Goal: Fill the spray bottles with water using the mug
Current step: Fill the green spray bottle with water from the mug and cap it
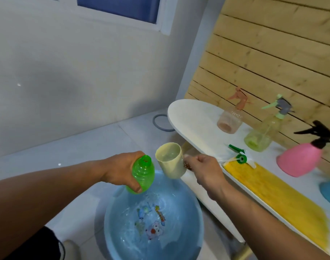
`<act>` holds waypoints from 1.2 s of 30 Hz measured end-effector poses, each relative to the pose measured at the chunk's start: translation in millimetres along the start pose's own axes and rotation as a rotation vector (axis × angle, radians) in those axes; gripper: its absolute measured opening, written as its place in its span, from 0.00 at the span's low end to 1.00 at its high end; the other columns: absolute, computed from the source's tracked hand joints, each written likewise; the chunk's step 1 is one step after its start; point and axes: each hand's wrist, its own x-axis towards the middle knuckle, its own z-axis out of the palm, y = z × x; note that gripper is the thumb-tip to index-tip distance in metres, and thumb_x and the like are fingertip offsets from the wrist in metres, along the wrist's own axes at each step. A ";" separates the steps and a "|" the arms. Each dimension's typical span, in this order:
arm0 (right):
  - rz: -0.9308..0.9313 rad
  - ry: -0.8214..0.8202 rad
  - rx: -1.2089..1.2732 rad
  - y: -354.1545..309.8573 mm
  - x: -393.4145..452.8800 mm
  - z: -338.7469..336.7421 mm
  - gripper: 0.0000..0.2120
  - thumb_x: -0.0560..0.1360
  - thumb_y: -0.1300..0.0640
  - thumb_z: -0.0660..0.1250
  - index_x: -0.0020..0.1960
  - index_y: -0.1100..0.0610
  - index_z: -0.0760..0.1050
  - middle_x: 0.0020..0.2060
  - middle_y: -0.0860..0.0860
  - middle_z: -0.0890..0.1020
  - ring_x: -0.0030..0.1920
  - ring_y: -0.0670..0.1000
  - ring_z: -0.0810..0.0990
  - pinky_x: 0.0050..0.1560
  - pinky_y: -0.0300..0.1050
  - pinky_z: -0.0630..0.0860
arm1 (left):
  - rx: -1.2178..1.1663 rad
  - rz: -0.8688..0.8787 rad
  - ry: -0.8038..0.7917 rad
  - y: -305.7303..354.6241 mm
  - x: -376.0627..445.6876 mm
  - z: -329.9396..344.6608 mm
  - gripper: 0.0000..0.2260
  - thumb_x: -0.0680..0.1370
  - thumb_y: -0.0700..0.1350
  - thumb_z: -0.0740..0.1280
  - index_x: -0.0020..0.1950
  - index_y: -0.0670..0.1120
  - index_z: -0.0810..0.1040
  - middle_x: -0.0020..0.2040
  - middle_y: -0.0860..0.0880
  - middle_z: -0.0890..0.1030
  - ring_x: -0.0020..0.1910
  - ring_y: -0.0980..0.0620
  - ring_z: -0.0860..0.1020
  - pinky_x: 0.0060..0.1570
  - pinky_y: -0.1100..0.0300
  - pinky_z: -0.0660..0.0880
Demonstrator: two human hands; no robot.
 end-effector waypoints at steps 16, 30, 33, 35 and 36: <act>-0.262 0.049 -0.059 -26.6 -22.9 -20.5 0.19 0.76 0.45 0.73 0.34 0.56 0.73 0.23 0.42 0.72 0.27 0.43 0.67 0.29 0.35 0.62 | -0.014 0.020 -0.050 9.7 10.1 5.6 0.36 0.61 0.54 0.85 0.63 0.62 0.71 0.56 0.59 0.80 0.56 0.57 0.80 0.58 0.56 0.79; -0.423 0.149 -0.263 -35.0 -30.4 -23.9 0.18 0.76 0.45 0.72 0.33 0.51 0.70 0.32 0.47 0.73 0.36 0.41 0.73 0.34 0.35 0.65 | -0.019 0.036 -0.057 13.3 14.3 8.5 0.37 0.61 0.54 0.86 0.65 0.61 0.70 0.57 0.59 0.80 0.57 0.57 0.80 0.58 0.56 0.79; -0.458 0.161 -0.309 -35.4 -30.5 -24.4 0.17 0.76 0.44 0.72 0.34 0.50 0.70 0.33 0.47 0.73 0.38 0.41 0.73 0.34 0.34 0.64 | -0.012 0.037 -0.058 14.8 14.8 9.5 0.37 0.62 0.54 0.86 0.64 0.62 0.70 0.57 0.60 0.80 0.57 0.57 0.80 0.58 0.56 0.79; -0.474 0.168 -0.336 -35.3 -30.5 -24.8 0.16 0.76 0.44 0.71 0.35 0.51 0.72 0.34 0.47 0.74 0.38 0.43 0.73 0.34 0.35 0.63 | -0.005 0.037 -0.059 15.6 14.4 9.7 0.37 0.62 0.54 0.86 0.64 0.62 0.70 0.57 0.60 0.80 0.57 0.57 0.80 0.58 0.57 0.79; -0.482 0.171 -0.342 -35.3 -30.4 -24.8 0.16 0.76 0.44 0.71 0.36 0.51 0.72 0.35 0.47 0.74 0.38 0.43 0.73 0.34 0.35 0.63 | -0.004 0.037 -0.059 15.7 14.4 9.5 0.36 0.62 0.54 0.86 0.64 0.62 0.70 0.57 0.59 0.80 0.57 0.57 0.80 0.58 0.57 0.79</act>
